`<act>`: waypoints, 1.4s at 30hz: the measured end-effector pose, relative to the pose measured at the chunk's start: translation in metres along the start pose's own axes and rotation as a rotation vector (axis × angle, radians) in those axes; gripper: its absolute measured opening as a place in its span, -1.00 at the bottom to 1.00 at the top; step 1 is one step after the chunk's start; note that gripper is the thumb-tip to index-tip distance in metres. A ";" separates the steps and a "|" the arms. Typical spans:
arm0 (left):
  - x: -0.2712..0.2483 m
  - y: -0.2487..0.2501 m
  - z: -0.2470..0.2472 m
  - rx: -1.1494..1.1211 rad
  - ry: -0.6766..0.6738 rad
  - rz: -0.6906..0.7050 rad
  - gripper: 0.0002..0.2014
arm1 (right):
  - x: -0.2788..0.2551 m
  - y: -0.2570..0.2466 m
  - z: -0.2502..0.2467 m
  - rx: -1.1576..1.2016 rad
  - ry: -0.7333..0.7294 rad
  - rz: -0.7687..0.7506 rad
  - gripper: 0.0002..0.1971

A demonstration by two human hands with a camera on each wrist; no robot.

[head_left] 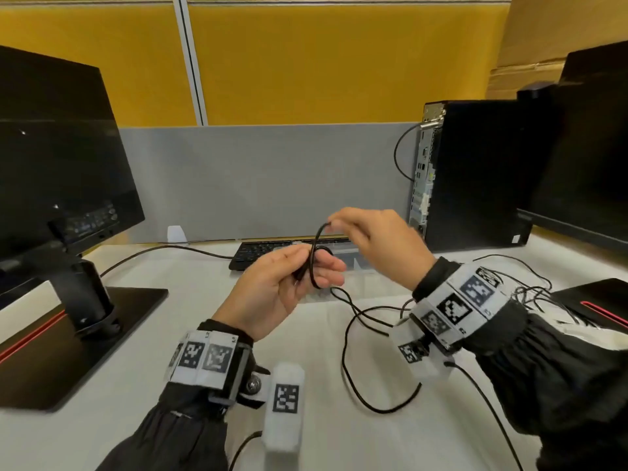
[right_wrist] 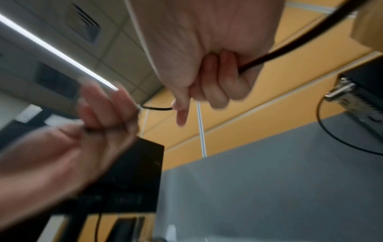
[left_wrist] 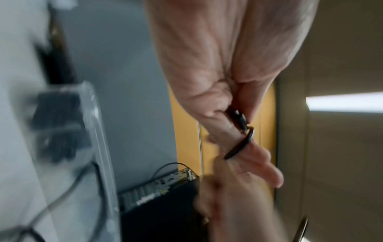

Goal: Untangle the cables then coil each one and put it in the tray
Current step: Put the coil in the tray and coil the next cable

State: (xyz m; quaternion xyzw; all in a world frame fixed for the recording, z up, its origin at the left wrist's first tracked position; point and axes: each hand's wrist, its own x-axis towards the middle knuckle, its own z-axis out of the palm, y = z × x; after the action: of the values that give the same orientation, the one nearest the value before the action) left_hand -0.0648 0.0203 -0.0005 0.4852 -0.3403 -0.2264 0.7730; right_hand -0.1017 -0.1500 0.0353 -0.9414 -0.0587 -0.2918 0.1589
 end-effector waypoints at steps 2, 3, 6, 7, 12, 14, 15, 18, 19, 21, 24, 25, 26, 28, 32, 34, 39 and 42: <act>0.000 0.001 0.003 -0.059 0.032 0.048 -0.72 | -0.007 0.003 0.014 -0.104 -0.314 0.018 -0.76; 0.000 -0.001 0.004 -0.052 0.056 0.075 -0.72 | -0.014 0.000 0.022 -0.115 -0.461 -0.005 -0.72; 0.005 -0.006 0.000 -0.016 0.183 0.143 -0.82 | -0.033 -0.014 0.026 -0.090 -0.630 -0.109 -0.69; 0.007 -0.008 -0.002 -0.003 0.237 0.162 -0.83 | -0.036 -0.017 0.021 -0.102 -0.634 -0.132 -0.71; 0.011 -0.017 -0.005 0.550 0.309 0.194 -0.82 | -0.043 -0.031 -0.008 -0.236 -0.467 -0.211 -0.75; 0.011 -0.017 -0.002 0.706 0.226 0.118 -0.76 | -0.031 -0.028 -0.016 -0.329 -0.278 -0.221 -0.72; 0.010 -0.016 -0.001 0.628 0.160 0.073 -0.73 | -0.023 -0.024 -0.019 -0.353 -0.185 -0.218 -0.68; 0.007 -0.008 0.000 0.309 0.005 -0.003 -0.66 | -0.001 -0.010 -0.014 -0.213 -0.037 -0.186 -0.66; 0.005 -0.006 0.000 0.281 -0.017 0.001 -0.67 | 0.004 -0.005 -0.010 -0.145 -0.035 -0.164 -0.65; 0.002 -0.002 -0.001 0.204 0.005 0.039 -0.70 | 0.011 0.004 0.001 -0.039 -0.116 -0.121 -0.64; 0.003 0.001 -0.006 -0.046 0.163 0.135 -0.68 | 0.011 0.011 0.009 0.130 -0.412 -0.032 -0.72; 0.006 0.001 -0.008 -0.114 0.231 0.185 -0.67 | 0.008 0.011 0.011 0.185 -0.526 0.008 -0.71; 0.008 0.000 -0.011 -0.167 0.293 0.232 -0.68 | 0.002 0.011 0.014 0.224 -0.632 0.042 -0.70; 0.012 -0.002 -0.018 -0.245 0.382 0.301 -0.71 | -0.012 0.005 0.021 0.228 -0.799 0.046 -0.69; 0.015 -0.002 -0.026 -0.030 0.377 0.233 -0.84 | -0.031 -0.020 0.024 0.152 -0.854 -0.166 -0.74; 0.013 -0.008 -0.030 0.304 0.281 0.149 -0.67 | -0.028 -0.030 0.011 0.160 -0.762 -0.228 -0.76; 0.009 -0.006 -0.012 0.514 0.037 -0.001 -0.72 | -0.010 -0.023 -0.013 0.227 -0.333 -0.252 -0.76; 0.009 -0.002 -0.007 0.530 -0.014 -0.020 -0.72 | -0.005 -0.010 -0.014 0.241 -0.180 -0.156 -0.74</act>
State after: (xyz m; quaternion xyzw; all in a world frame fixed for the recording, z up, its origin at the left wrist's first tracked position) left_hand -0.0535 0.0174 -0.0016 0.6724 -0.3884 -0.1405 0.6142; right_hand -0.1154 -0.1457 0.0459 -0.9304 -0.1800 -0.2088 0.2416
